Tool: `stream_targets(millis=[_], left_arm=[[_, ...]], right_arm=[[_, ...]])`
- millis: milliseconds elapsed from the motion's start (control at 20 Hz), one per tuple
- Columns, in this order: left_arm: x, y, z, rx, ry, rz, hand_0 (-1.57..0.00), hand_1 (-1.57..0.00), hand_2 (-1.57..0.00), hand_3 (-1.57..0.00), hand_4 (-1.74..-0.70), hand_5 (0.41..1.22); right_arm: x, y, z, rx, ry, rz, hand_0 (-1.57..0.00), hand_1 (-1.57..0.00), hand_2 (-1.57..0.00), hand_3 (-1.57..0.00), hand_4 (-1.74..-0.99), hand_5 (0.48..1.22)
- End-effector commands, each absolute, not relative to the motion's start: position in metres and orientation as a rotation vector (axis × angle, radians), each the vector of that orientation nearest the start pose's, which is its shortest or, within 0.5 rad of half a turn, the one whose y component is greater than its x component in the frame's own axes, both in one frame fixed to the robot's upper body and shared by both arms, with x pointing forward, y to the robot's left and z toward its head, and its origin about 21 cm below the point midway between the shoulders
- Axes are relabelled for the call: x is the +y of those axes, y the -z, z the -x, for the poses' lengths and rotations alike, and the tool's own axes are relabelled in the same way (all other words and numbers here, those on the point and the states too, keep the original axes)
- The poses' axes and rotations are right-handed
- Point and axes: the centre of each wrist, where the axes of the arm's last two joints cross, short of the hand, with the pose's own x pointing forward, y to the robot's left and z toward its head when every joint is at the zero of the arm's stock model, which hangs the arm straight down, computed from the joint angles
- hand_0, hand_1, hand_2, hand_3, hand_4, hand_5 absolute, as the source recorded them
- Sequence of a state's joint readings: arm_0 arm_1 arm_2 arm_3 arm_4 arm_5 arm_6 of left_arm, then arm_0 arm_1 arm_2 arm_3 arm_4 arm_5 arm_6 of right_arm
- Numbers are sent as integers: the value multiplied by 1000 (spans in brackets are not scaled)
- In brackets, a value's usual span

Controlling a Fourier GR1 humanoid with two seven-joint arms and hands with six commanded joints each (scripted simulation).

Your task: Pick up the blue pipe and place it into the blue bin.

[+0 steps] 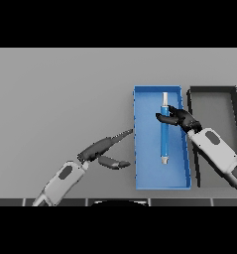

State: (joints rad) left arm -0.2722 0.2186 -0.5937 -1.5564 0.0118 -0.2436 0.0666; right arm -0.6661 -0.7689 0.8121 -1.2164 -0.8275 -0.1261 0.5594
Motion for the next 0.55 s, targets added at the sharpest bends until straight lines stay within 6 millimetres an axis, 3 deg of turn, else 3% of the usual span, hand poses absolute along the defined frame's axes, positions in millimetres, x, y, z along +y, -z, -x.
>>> stream_targets(millis=[0,500], left_arm=[[119,-36,-260,-1501,974,430,1,1,1,1,-914,459],[112,-45,-263,-1510,956,448,1,1,1,1,-920,468]], right_arm=[[-254,-76,-349,-825,-509,62,-36,-32,-30,-24,-1122,705],[-259,-77,-348,-842,-499,25,-9,-8,-7,-6,-1129,677]])
